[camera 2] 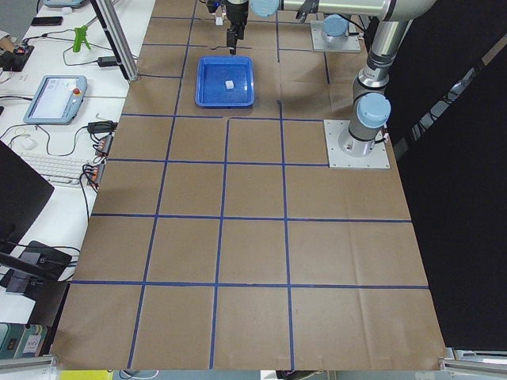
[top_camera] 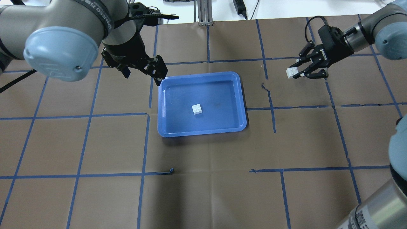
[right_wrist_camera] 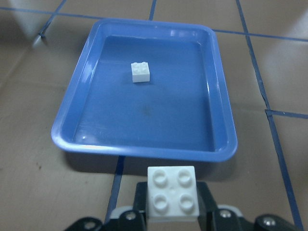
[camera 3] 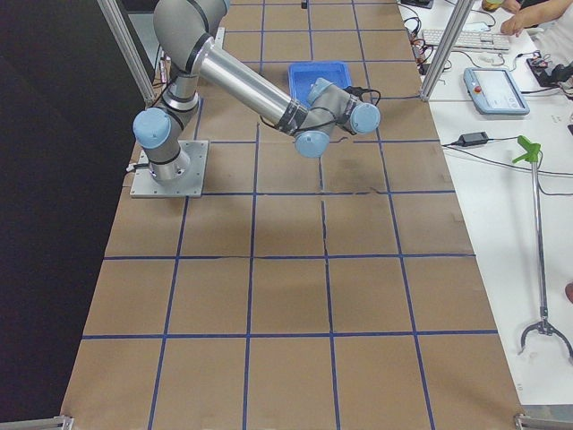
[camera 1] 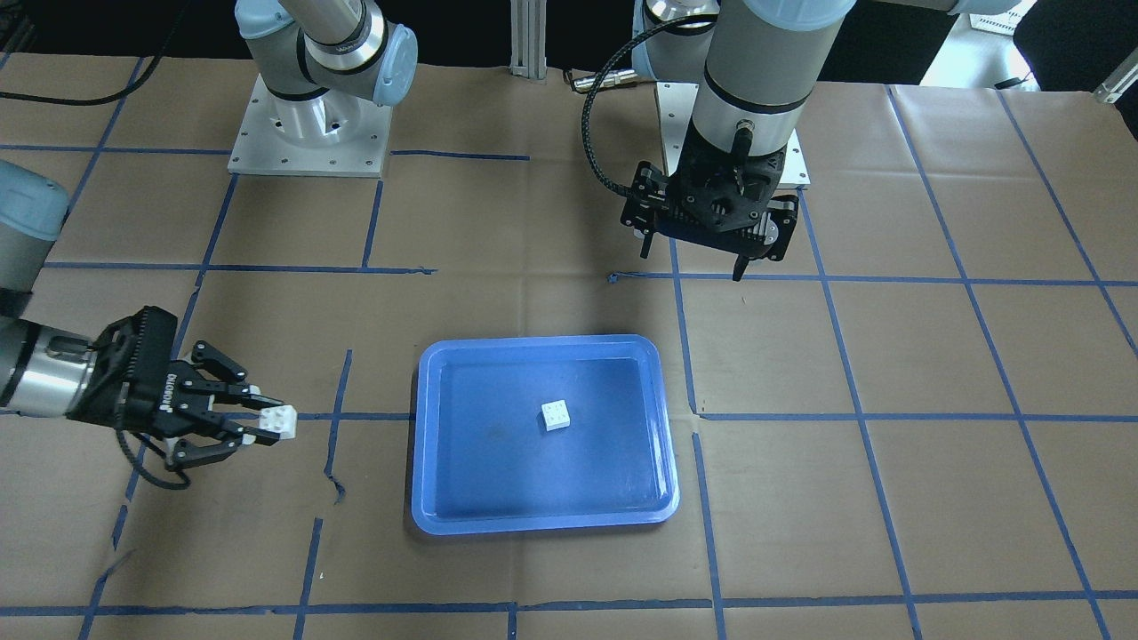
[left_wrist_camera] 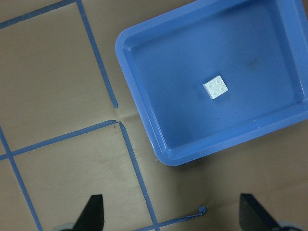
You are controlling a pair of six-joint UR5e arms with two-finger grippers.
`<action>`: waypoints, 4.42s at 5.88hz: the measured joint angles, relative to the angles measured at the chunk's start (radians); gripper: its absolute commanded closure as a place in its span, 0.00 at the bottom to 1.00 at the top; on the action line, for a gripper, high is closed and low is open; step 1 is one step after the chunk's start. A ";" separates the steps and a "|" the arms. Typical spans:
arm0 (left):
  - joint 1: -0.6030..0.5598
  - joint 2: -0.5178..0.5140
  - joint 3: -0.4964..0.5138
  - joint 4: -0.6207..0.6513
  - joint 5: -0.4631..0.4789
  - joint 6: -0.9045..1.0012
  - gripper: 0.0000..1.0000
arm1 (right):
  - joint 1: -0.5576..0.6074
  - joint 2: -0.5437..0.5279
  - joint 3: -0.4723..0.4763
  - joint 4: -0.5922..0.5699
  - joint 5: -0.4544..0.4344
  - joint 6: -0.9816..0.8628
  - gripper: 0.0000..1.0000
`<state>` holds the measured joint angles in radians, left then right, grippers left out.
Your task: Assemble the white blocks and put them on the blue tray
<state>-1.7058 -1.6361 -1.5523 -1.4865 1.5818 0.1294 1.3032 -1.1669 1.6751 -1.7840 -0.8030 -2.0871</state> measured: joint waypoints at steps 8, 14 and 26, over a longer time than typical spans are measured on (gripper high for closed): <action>0.120 0.092 -0.026 -0.036 0.000 -0.048 0.00 | 0.324 0.172 0.214 -0.830 0.032 0.616 0.74; 0.119 0.097 -0.026 -0.047 0.000 -0.049 0.00 | 0.361 0.201 0.236 -0.847 0.030 0.650 0.74; 0.121 0.099 -0.008 -0.095 -0.001 -0.048 0.00 | 0.364 0.208 0.239 -0.864 0.039 0.705 0.55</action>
<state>-1.5849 -1.5370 -1.5606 -1.5810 1.5811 0.0813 1.6674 -0.9588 1.9144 -2.6477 -0.7638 -1.3821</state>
